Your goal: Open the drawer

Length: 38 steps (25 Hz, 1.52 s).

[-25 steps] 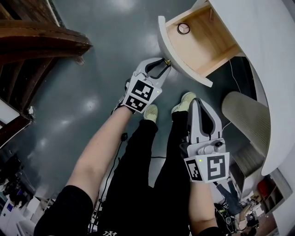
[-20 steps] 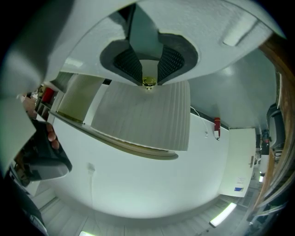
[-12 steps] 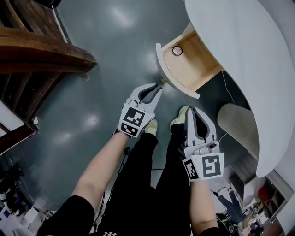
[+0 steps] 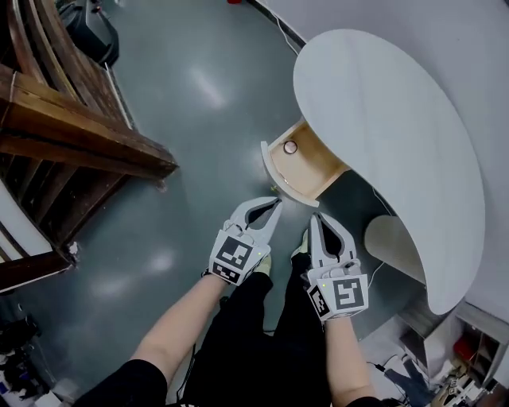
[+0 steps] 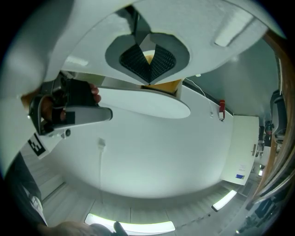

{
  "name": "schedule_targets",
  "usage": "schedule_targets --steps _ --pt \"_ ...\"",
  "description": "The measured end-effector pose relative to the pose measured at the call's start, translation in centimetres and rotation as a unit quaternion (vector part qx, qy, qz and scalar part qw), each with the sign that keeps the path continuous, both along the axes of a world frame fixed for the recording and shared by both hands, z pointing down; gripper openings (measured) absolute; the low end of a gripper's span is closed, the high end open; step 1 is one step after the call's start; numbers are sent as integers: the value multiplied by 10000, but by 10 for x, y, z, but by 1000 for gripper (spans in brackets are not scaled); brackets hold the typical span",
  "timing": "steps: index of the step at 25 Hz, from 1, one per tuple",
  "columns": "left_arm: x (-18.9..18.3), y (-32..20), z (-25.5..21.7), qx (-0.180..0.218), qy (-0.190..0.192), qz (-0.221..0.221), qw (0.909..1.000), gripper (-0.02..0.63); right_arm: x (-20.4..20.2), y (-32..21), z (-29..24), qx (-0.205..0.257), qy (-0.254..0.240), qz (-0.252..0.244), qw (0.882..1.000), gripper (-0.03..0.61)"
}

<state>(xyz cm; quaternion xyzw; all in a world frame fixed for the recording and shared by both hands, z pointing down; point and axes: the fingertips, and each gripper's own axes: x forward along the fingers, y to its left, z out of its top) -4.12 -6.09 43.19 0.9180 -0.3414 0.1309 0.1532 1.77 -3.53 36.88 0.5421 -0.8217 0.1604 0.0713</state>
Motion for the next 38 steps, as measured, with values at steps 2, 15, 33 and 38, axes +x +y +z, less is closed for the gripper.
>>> schedule_targets --steps 2,15,33,38 --pt "3 6 -24 34 48 75 10000 9 -1 0 -17 87 7 -17 10000 15" --pt "0 16 -164 254 259 -160 9992 9 4 -4 -128 447 -159 -56 9989 15" --pt "34 17 -268 884 591 -30 9943 9 20 -8 -232 1203 -25 -242 9924 14" --pt "40 12 -274 965 597 -79 9935 9 26 -9 -237 1262 -31 -264 9917 14"
